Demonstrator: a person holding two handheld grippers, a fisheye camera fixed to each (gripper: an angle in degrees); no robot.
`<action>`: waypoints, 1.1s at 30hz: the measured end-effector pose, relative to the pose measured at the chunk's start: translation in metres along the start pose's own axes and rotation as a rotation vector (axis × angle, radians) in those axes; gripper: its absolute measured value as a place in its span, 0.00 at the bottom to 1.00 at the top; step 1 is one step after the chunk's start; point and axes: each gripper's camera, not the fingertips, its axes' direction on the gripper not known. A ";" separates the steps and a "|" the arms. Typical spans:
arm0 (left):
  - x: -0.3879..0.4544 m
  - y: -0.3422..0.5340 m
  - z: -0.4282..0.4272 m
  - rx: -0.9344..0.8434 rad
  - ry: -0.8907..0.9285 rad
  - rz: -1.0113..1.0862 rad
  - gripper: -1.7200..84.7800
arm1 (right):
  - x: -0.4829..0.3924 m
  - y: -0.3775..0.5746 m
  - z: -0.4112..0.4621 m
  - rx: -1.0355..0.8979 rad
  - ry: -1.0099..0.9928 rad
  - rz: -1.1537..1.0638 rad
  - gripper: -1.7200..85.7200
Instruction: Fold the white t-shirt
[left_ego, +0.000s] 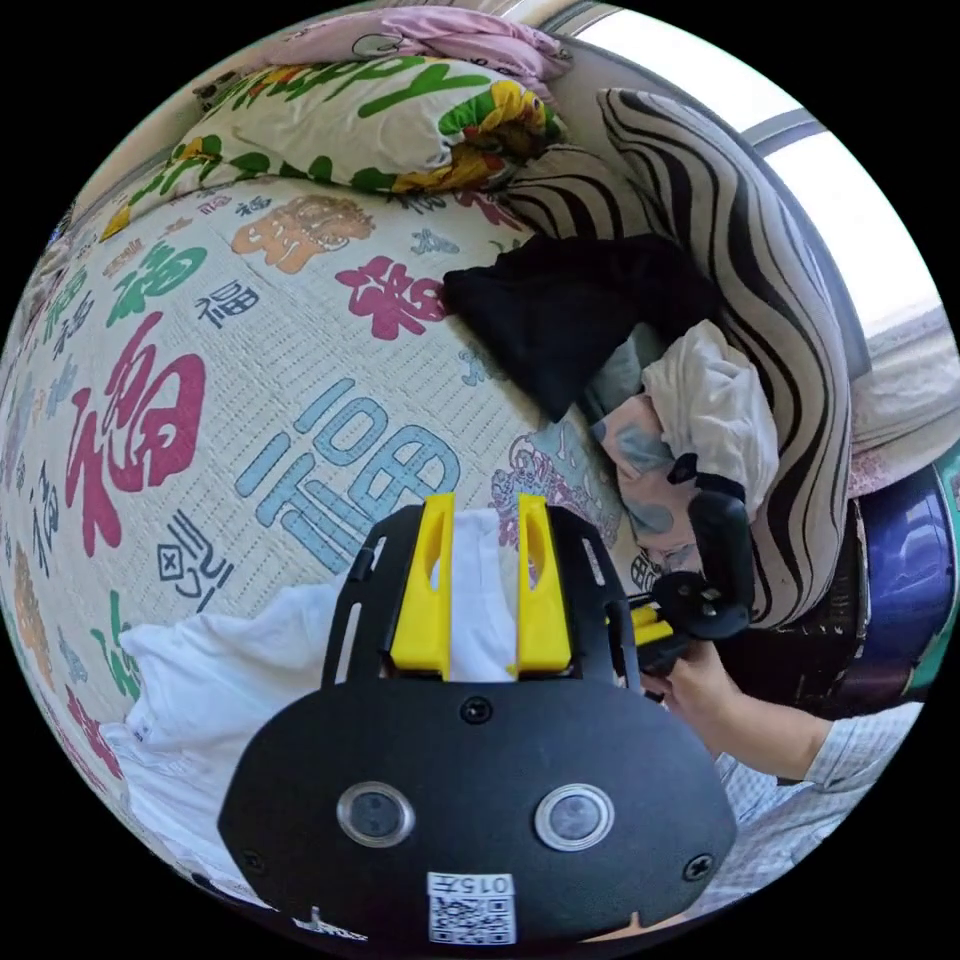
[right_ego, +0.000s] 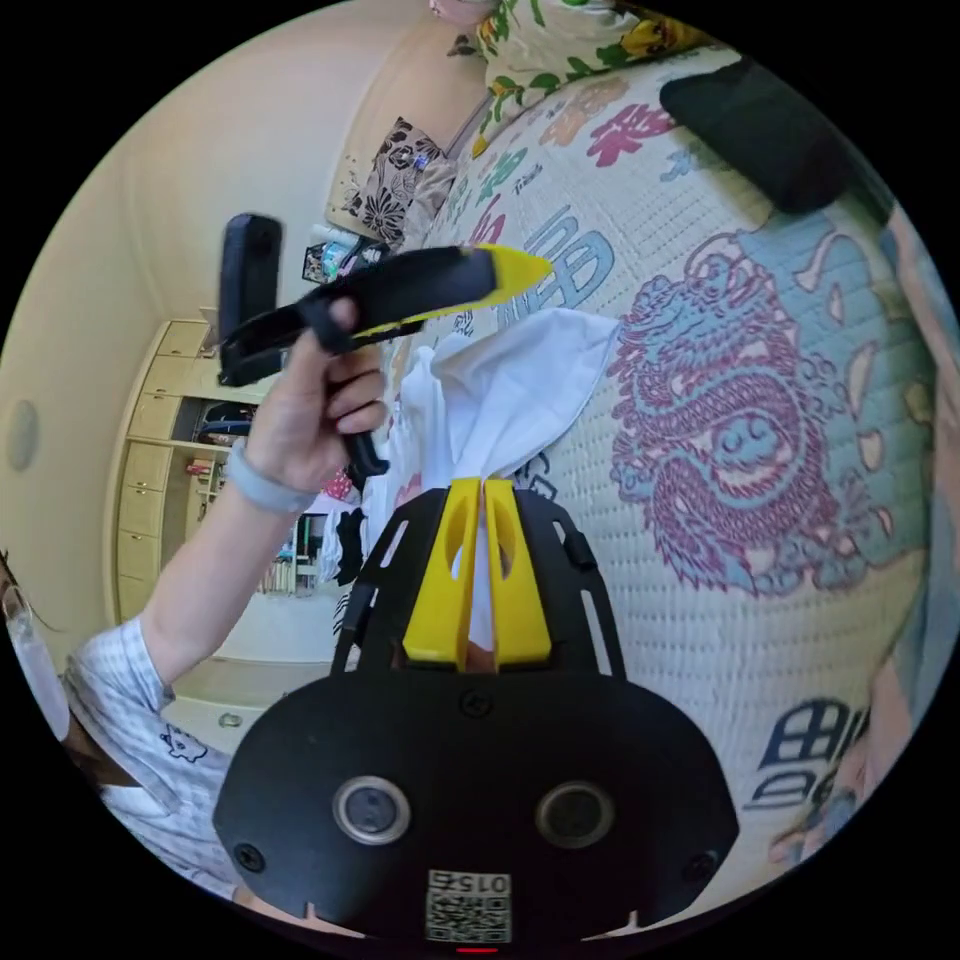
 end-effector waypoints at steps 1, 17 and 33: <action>0.002 -0.009 0.024 -0.071 -0.025 0.002 0.11 | -0.005 0.005 -0.012 0.034 0.014 -0.008 0.03; 0.033 -0.070 0.108 -0.064 0.227 0.198 0.08 | 0.016 0.001 -0.072 0.097 0.057 0.000 0.04; 0.043 -0.075 0.098 0.059 0.028 0.339 0.01 | 0.037 -0.033 -0.030 0.046 0.043 -0.020 0.13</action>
